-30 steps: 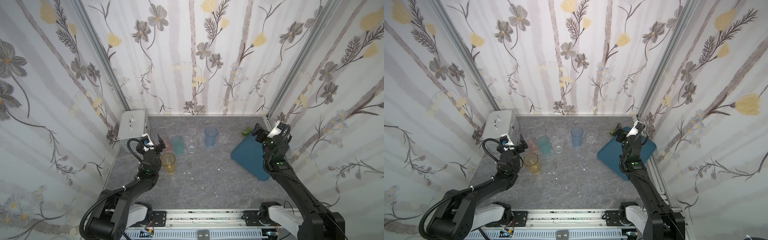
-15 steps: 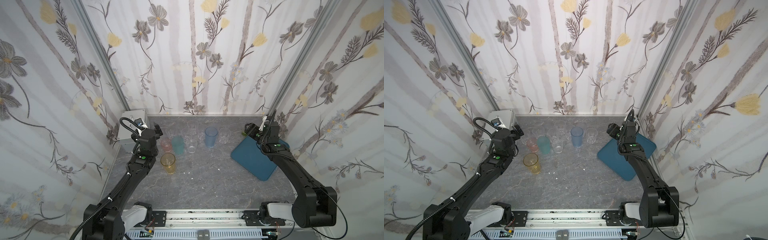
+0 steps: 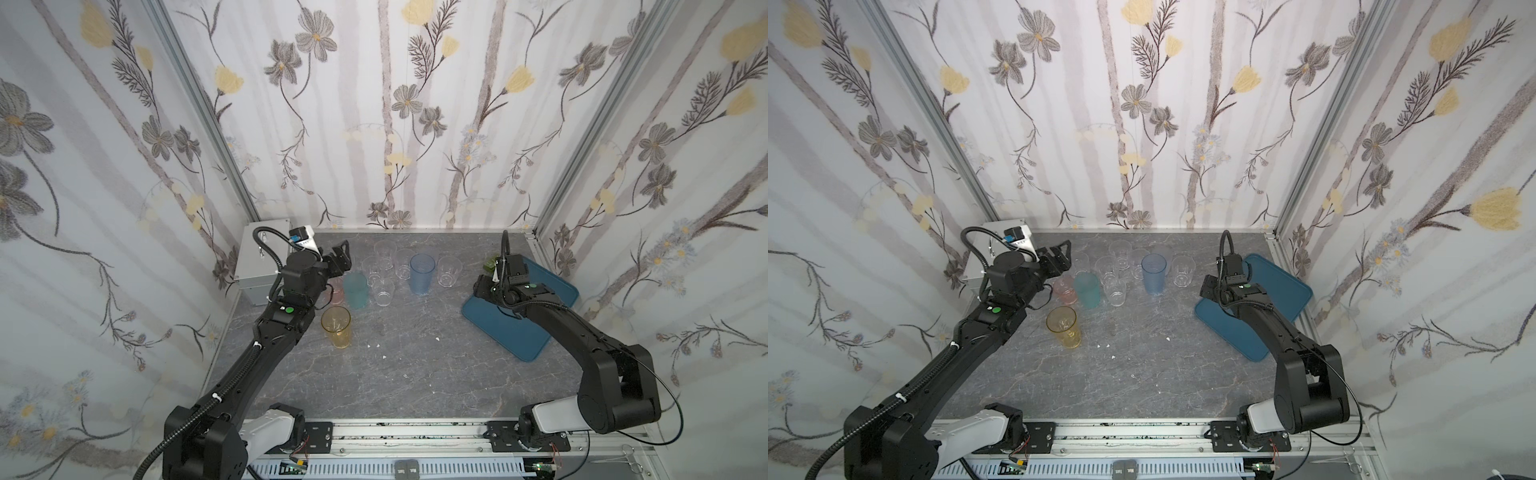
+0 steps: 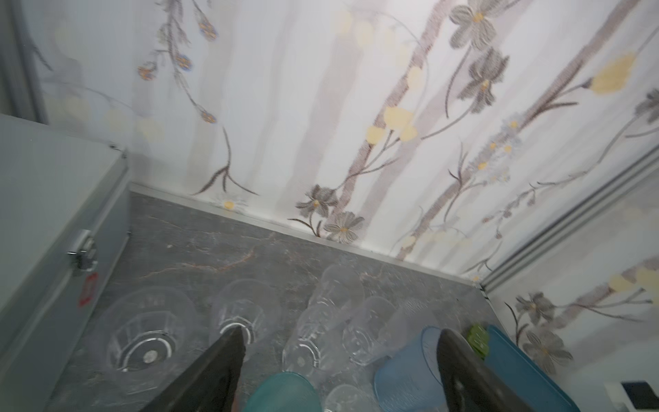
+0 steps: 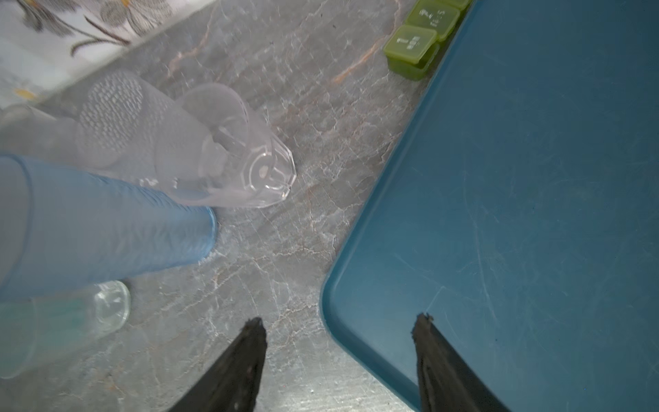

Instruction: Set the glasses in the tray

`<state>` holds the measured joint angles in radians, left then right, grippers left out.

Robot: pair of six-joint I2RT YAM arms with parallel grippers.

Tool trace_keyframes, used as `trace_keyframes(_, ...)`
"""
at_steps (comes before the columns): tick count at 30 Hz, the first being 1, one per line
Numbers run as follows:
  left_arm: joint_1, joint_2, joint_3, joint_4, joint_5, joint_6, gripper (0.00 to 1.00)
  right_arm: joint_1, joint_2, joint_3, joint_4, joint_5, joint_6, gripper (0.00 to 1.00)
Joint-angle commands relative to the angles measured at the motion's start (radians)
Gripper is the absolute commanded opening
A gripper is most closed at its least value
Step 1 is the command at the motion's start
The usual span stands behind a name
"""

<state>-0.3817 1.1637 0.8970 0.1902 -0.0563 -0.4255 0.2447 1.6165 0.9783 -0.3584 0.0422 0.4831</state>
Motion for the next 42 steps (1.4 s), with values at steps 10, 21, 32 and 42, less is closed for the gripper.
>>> trace_keyframes(10, -0.299, 0.21, 0.067, 0.023, -0.121, 0.153, 0.87, 0.157, 0.143, 0.03, -0.137, 0.161, -0.174, 0.41)
trace_keyframes(21, -0.303, 0.26, 0.062, 0.026, -0.1, 0.172, 0.87, 0.16, 0.274, 0.075, -0.113, 0.138, -0.196, 0.32)
trace_keyframes(32, -0.304, 0.263, 0.056, 0.026, -0.108, 0.179, 0.87, 0.157, 0.329, 0.075, -0.084, 0.085, -0.177, 0.16)
trace_keyframes(42, -0.304, 0.263, 0.049, 0.027, -0.12, 0.177, 0.87, 0.166, 0.277, 0.018, -0.08, -0.008, -0.101, 0.08)
